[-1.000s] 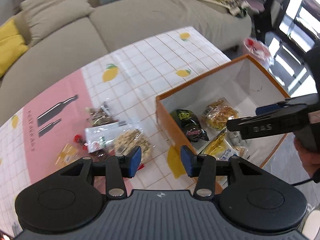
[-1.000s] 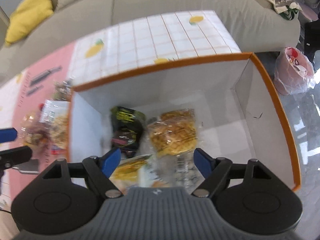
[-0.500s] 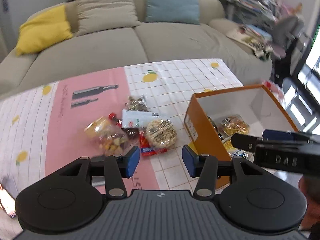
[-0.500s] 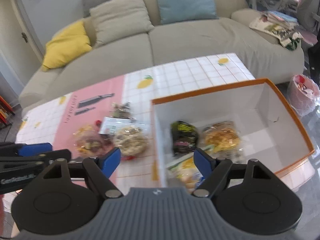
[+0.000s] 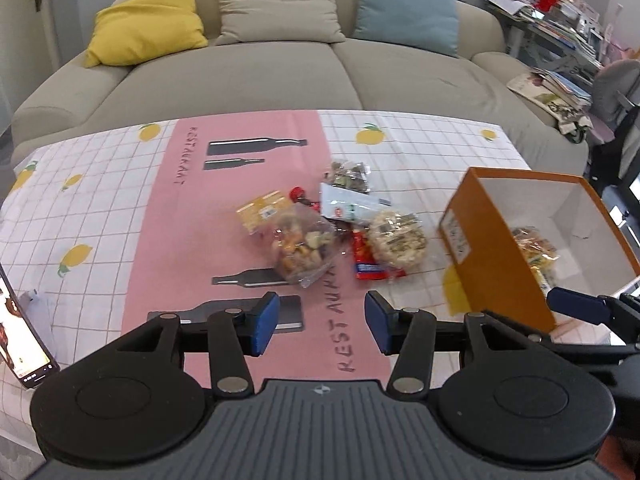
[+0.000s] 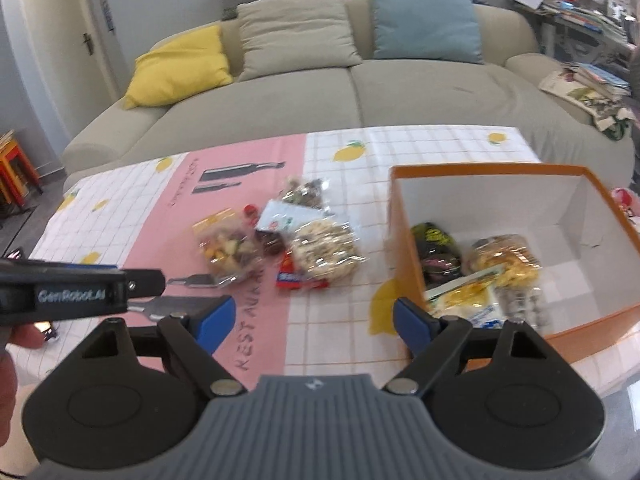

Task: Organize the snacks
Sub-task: 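Move both grippers back toward the remaining snacks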

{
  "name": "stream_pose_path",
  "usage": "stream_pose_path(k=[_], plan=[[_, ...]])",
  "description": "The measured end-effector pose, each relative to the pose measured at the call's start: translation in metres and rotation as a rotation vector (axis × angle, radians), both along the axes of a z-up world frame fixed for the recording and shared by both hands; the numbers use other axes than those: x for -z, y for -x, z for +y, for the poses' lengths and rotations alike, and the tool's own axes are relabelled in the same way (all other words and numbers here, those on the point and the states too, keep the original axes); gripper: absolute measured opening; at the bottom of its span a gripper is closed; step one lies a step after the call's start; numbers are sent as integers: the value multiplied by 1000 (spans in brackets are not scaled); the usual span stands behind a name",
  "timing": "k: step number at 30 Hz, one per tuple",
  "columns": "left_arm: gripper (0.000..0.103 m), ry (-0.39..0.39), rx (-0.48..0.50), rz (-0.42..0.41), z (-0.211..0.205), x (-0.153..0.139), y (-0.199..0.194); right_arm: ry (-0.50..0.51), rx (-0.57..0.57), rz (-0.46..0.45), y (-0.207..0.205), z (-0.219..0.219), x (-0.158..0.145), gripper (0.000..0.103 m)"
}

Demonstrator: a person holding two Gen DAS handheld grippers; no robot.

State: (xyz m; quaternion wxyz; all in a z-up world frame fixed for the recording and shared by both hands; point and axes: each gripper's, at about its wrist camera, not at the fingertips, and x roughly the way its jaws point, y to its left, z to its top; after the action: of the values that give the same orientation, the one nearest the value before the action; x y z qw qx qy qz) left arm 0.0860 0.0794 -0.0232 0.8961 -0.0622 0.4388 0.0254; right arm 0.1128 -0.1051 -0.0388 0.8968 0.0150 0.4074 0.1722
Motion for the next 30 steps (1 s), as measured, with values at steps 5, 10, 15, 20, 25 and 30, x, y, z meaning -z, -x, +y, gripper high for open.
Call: stream_pose_path(k=[5, 10, 15, 20, 25, 30], plan=[[64, 20, -40, 5, 12, 12, -5, 12, -39, -6, -4, 17, 11, 84], [66, 44, -58, 38, 23, 27, -15, 18, -73, -2, -15, 30, 22, 84], [66, 82, -68, 94, 34, 46, -25, 70, -112, -4, -30, 46, 39, 84], [66, 152, -67, 135, 45, 62, -39, 110, -126, 9, -50, 53, 58, 84], [83, 197, -96, 122, 48, 67, -61, 117, -129, 24, -68, 61, 74, 81], [85, 195, -126, 119, 42, 72, -87, 135, -152, -12, -87, 76, 83, 77]])
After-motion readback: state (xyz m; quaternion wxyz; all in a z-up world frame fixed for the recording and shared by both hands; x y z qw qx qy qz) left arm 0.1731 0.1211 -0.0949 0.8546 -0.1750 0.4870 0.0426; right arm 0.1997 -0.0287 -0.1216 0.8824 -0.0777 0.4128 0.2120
